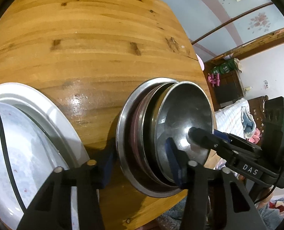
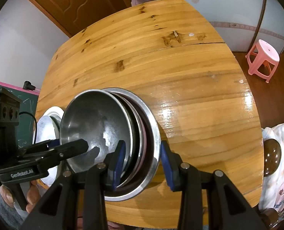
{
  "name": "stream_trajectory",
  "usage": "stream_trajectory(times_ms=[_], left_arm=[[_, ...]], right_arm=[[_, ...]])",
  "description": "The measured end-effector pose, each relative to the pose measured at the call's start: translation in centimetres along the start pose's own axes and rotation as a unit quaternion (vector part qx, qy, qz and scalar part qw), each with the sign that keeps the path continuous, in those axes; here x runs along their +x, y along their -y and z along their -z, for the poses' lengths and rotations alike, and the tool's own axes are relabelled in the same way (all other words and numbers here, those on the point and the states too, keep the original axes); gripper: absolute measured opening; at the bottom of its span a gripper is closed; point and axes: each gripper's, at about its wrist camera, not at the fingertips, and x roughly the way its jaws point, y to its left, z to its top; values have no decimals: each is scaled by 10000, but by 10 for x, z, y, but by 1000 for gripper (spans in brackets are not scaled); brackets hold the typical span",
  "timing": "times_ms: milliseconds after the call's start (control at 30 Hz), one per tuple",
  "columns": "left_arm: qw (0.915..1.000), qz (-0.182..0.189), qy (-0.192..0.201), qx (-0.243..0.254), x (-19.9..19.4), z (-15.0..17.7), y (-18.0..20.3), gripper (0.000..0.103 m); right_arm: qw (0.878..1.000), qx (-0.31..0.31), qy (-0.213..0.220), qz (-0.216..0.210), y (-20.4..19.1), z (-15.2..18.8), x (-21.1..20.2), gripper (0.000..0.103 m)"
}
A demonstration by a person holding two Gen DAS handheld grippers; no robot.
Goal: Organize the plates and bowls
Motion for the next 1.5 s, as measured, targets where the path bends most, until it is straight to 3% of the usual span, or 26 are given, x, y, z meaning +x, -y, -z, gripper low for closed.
stream_trajectory(times_ms=[200, 933, 1167, 1500], left_arm=[[10000, 11, -69, 2, 2, 2, 1, 41], [9999, -92, 95, 39, -13, 14, 4, 41], [9992, -57, 379, 67, -43, 22, 3, 41], [9963, -354, 752, 202, -96, 40, 9, 41]], right_arm=[[9997, 179, -86, -147, 6, 0, 2, 34], [9999, 115, 31, 87, -7, 9, -11, 30], [9997, -43, 199, 102, -27, 13, -31, 30], [9974, -371, 612, 36, -68, 21, -69, 29]])
